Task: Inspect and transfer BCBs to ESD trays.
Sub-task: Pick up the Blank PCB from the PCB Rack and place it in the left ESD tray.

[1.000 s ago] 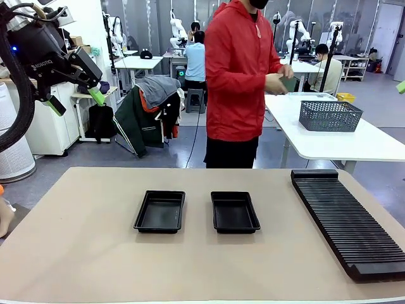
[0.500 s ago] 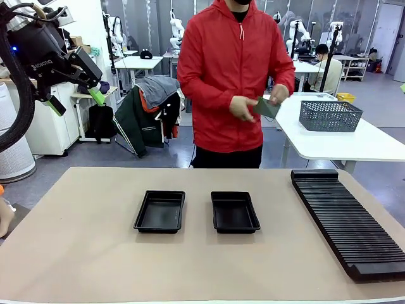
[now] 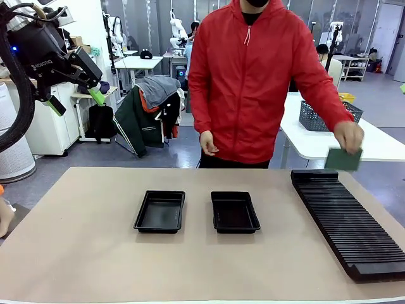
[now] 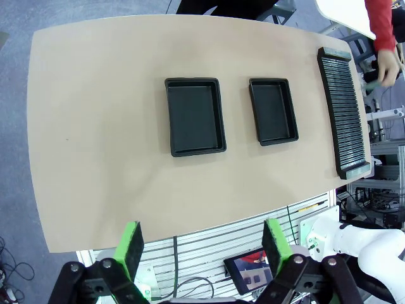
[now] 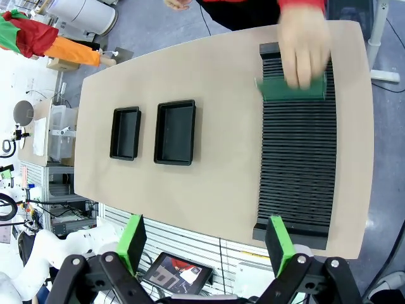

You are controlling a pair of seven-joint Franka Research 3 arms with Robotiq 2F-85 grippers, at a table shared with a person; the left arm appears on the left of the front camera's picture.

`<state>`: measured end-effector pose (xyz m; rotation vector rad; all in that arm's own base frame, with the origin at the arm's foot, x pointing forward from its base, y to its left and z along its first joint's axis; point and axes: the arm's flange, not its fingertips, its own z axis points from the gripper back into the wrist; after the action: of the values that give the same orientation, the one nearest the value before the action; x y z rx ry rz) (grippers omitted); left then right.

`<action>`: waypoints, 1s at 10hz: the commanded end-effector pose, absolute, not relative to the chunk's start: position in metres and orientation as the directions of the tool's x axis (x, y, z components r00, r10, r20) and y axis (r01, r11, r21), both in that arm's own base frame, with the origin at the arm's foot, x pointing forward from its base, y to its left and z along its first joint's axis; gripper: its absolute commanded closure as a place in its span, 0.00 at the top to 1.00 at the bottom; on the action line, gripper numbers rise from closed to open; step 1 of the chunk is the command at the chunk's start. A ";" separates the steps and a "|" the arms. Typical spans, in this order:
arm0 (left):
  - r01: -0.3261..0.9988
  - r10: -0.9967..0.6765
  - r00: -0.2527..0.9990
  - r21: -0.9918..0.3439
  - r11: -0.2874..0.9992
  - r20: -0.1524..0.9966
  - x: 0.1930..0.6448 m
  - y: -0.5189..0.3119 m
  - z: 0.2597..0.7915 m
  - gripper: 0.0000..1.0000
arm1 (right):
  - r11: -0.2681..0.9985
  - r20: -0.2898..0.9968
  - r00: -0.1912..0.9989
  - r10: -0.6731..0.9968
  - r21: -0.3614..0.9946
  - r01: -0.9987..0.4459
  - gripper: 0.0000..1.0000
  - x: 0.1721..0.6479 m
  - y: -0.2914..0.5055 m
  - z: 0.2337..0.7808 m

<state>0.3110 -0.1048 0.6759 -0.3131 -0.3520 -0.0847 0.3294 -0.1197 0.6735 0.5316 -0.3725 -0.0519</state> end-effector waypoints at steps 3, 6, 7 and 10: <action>0.134 -0.025 0.936 -0.290 0.948 0.351 0.311 -0.105 0.676 1.00 | 0.862 0.333 0.933 -0.136 0.504 -0.054 1.00 0.331 -0.118 0.671; 0.134 -0.025 0.936 -0.290 0.948 0.351 0.311 -0.105 0.676 1.00 | 0.862 0.333 0.933 -0.136 0.504 -0.054 1.00 0.331 -0.118 0.671; 0.134 -0.025 0.936 -0.290 0.948 0.351 0.311 -0.105 0.676 1.00 | 0.862 0.333 0.933 -0.136 0.504 -0.054 1.00 0.331 -0.118 0.671; 0.134 -0.025 0.936 -0.290 0.948 0.351 0.311 -0.105 0.676 1.00 | 0.862 0.333 0.933 -0.136 0.504 -0.054 1.00 0.331 -0.118 0.671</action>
<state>0.3110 -0.1048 0.6759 -0.3131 -0.3520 -0.0847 0.3294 -0.1197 0.6735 0.5316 -0.3725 -0.0518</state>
